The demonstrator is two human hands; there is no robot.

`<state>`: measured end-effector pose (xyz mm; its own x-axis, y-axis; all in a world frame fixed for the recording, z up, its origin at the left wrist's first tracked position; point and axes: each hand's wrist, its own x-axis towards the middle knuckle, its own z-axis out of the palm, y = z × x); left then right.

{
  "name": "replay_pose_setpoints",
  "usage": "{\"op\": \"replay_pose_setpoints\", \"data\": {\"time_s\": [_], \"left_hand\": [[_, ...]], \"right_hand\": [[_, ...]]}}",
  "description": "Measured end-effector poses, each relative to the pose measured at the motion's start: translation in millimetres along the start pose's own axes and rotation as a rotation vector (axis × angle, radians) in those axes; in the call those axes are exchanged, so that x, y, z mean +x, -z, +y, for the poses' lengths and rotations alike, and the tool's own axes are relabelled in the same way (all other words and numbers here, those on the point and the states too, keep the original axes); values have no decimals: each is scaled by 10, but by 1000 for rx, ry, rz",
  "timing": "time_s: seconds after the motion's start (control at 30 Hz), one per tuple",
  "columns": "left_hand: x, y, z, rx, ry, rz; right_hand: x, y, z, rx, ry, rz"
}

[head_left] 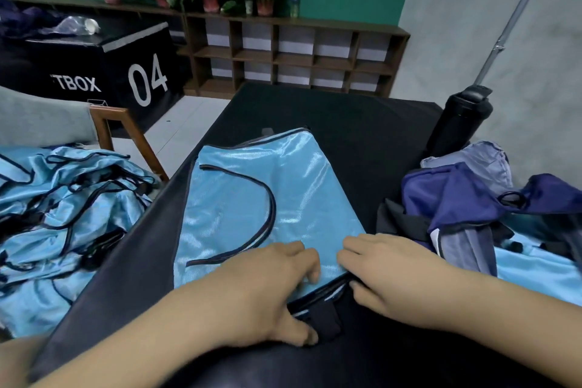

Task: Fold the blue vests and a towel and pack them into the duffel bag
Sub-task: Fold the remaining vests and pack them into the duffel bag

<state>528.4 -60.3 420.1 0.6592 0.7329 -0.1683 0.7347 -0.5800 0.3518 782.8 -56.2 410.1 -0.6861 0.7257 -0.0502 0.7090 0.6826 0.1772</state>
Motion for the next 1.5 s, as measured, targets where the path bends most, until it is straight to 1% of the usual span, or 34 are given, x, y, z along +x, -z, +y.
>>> {"op": "replay_pose_setpoints", "data": {"time_s": [0.07,0.17,0.3,0.43,0.57,0.63,0.7,0.77,0.87,0.97,1.03,1.07,1.13,1.27,1.4,1.5], "left_hand": [[6,-132,42,117,21,63],[-2,-210,-6,138,69,149],[-58,-94,-195,164,114,136],[-180,117,-451,1,189,142],[-282,304,-668,-175,201,270],[-318,385,-727,-260,223,326],[-349,442,-779,-314,262,339],[-381,477,-837,-340,285,322],[-432,532,-907,-429,258,277],[-533,635,-898,-629,146,106],[-611,714,-884,-758,53,-8],[-631,736,-896,-798,26,-37],[-604,741,-947,-781,26,-11],[-356,624,-1083,-720,145,168],[-103,522,-1277,-569,267,309],[15,481,-1418,-482,317,381]], "right_hand": [[18,19,6,15,-7,-36],[46,69,17,73,-34,-53],[99,162,48,201,-109,-17],[154,287,111,371,-221,55],[213,362,203,557,-292,183],[247,389,253,654,-327,201],[266,416,295,719,-352,198],[273,434,320,758,-368,169],[269,473,340,810,-368,109],[255,563,346,909,-345,39],[238,653,335,1062,-349,-31],[237,697,324,1130,-351,-56],[268,706,334,1192,-374,-42],[431,565,424,1069,-501,55],[629,403,541,1064,-601,130],[788,301,630,1074,-620,184]]}}
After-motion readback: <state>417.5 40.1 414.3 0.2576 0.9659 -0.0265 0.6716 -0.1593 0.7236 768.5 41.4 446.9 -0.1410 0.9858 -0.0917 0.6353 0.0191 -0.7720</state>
